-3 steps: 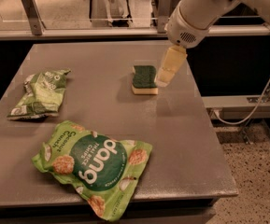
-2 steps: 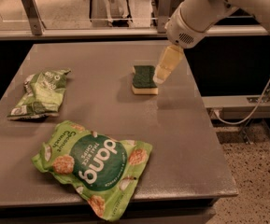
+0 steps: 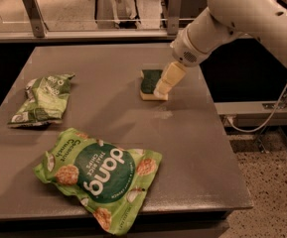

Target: Move sponge near green rice chip bag

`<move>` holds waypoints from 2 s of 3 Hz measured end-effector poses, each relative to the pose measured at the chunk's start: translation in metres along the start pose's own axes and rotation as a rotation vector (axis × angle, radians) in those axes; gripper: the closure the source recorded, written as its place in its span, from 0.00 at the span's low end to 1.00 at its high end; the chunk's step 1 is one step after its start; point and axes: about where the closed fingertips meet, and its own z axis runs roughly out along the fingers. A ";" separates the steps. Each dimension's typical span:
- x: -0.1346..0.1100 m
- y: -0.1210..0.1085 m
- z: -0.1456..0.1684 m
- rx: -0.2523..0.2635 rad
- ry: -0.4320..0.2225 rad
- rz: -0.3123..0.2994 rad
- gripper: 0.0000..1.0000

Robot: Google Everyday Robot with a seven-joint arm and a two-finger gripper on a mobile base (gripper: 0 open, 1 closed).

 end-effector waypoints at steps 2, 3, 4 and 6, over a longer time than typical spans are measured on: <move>0.018 0.024 0.042 -0.072 -0.042 0.060 0.18; 0.019 0.027 0.048 -0.078 -0.046 0.062 0.41; 0.016 0.025 0.043 -0.079 -0.046 0.062 0.63; 0.015 0.026 0.044 -0.088 -0.039 0.064 1.00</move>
Offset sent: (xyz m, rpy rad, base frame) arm -0.0089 0.0172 -0.0699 0.0938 0.0859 0.0020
